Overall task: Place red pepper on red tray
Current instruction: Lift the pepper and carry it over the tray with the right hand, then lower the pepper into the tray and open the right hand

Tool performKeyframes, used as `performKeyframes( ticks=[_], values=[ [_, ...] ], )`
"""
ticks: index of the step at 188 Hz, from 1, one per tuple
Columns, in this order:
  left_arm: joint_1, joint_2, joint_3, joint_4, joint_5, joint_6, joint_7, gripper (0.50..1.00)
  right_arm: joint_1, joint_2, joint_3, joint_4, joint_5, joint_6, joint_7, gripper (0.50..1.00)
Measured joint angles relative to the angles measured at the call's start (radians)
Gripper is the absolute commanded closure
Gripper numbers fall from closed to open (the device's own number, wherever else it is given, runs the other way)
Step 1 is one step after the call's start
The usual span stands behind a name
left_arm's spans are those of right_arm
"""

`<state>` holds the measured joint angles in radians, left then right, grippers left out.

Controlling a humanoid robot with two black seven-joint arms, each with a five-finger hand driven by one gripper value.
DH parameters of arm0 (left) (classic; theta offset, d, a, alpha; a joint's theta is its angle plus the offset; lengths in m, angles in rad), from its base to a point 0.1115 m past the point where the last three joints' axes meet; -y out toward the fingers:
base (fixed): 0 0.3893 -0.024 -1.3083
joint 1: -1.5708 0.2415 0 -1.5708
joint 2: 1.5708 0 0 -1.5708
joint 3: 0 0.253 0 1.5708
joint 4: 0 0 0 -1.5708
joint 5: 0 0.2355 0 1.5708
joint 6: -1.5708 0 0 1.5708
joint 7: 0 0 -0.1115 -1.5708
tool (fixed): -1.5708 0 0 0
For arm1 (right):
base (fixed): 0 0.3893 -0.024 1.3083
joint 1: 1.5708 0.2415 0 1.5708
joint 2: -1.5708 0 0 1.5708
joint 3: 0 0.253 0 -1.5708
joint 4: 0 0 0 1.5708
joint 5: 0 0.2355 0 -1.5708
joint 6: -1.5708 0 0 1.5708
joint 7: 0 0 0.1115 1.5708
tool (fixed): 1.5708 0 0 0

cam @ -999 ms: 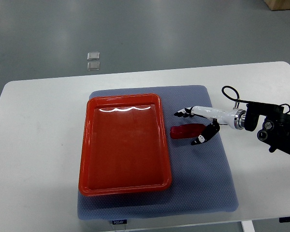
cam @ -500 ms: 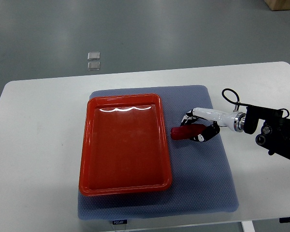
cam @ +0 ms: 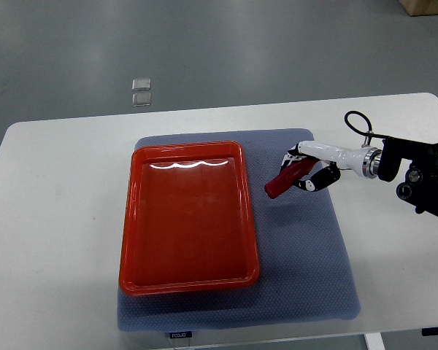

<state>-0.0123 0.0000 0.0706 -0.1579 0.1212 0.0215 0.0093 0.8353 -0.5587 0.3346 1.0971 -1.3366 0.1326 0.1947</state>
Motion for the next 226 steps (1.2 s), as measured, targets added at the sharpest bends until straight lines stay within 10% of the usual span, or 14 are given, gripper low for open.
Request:
performKeyframes(
  ticks=[67, 226],
  values=[
    [0.0, 0.0, 0.0, 0.0, 0.0, 0.0, 0.0, 0.5, 0.088, 0.016, 0.0, 0.009, 0.006, 0.025, 0.0, 1.0],
    [-0.002, 0.0, -0.004, -0.011, 0.002, -0.003, -0.001, 0.5, 0.141, 0.451, -0.068, -0.164, 0.001, 0.013, 0.001, 1.0]
  ],
)
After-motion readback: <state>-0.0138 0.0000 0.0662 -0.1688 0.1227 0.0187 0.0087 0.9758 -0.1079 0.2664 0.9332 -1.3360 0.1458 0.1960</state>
